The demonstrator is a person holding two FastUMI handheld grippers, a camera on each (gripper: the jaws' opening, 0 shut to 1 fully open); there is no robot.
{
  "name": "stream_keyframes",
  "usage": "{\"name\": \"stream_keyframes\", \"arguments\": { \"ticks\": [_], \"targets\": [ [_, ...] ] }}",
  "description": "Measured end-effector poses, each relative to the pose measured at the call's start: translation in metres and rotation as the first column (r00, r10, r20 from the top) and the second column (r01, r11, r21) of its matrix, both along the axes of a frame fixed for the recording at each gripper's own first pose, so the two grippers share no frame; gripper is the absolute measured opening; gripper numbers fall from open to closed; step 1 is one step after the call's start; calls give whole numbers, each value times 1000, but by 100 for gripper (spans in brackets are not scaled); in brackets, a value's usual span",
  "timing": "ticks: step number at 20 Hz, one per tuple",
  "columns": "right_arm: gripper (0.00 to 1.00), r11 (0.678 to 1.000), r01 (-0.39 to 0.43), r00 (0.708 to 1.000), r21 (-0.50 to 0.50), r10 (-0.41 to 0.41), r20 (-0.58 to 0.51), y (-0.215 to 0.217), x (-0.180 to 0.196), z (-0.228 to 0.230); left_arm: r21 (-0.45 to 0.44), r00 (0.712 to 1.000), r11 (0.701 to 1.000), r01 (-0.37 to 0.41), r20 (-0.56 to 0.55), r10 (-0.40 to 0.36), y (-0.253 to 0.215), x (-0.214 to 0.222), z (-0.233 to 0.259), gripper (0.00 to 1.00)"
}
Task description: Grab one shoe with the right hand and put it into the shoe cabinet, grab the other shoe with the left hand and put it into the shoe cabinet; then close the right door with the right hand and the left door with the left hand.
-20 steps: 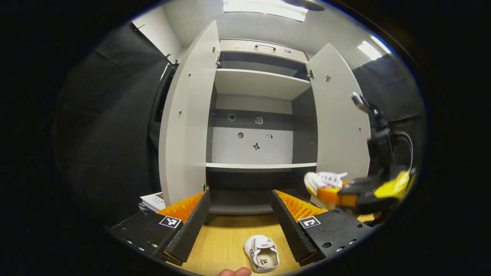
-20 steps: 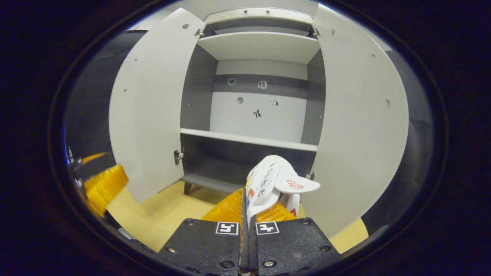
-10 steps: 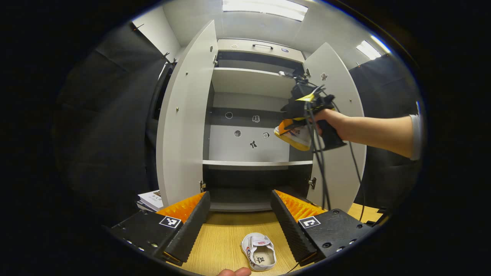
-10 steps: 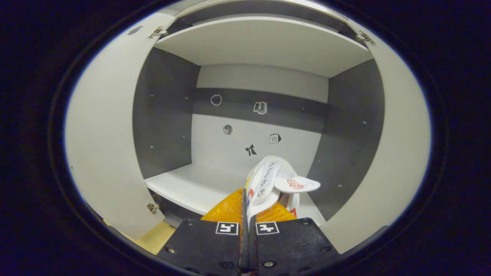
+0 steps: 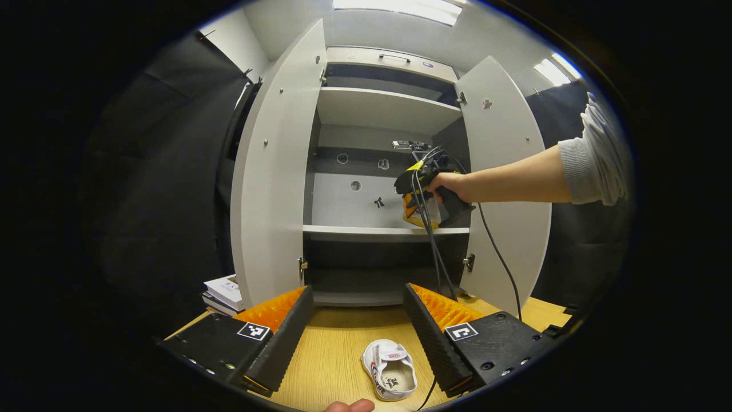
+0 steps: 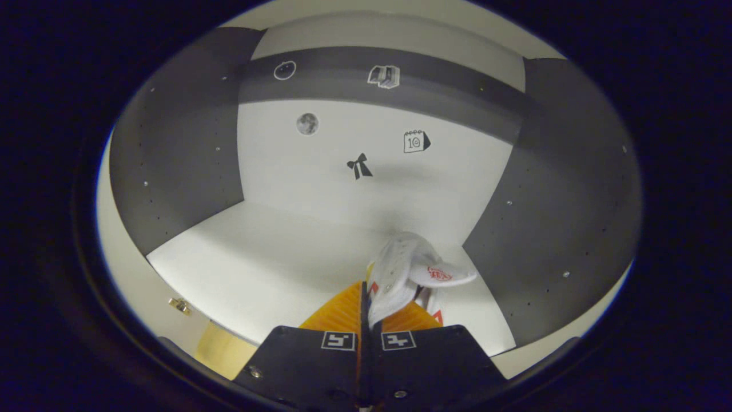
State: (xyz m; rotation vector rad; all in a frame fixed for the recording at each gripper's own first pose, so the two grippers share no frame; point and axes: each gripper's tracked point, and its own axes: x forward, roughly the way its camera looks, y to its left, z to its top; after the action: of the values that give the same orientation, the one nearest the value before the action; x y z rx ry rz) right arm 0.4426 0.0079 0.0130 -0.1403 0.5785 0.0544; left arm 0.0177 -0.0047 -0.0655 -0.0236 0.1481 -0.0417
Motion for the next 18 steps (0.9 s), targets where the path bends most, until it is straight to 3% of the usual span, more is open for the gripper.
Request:
{"name": "stream_keyframes", "arguments": {
  "ticks": [3,7,11,12,13,14,16,18],
  "targets": [
    [1,1000,-5,1000,-6,5,-26,7,5,-8,0,1000,1000,-4,-11,4,2,2,-3,95],
    [10,1000,3,1000,2,-3,-14,7,5,-6,3,1000,1000,-8,-6,8,7,3,-2,95],
    [36,1000,-10,1000,16,10,4,11,-11,7,8,1000,1000,-15,-1,15,12,6,-1,95],
    [56,1000,-20,1000,24,20,19,13,-16,14,9,1000,1000,-16,2,16,13,7,0,95],
    [49,999,-29,999,27,28,39,14,-23,23,11,1000,1000,-18,6,18,14,7,1,95],
    [57,999,-35,998,32,33,62,13,-33,34,12,1000,1000,-20,11,20,15,8,3,95],
    [57,997,-55,991,58,48,123,15,-55,57,13,999,1000,-23,22,23,17,10,5,95],
    [66,993,-78,978,85,59,200,13,-83,83,15,999,1000,-27,31,26,18,11,7,95]
  ]
}}
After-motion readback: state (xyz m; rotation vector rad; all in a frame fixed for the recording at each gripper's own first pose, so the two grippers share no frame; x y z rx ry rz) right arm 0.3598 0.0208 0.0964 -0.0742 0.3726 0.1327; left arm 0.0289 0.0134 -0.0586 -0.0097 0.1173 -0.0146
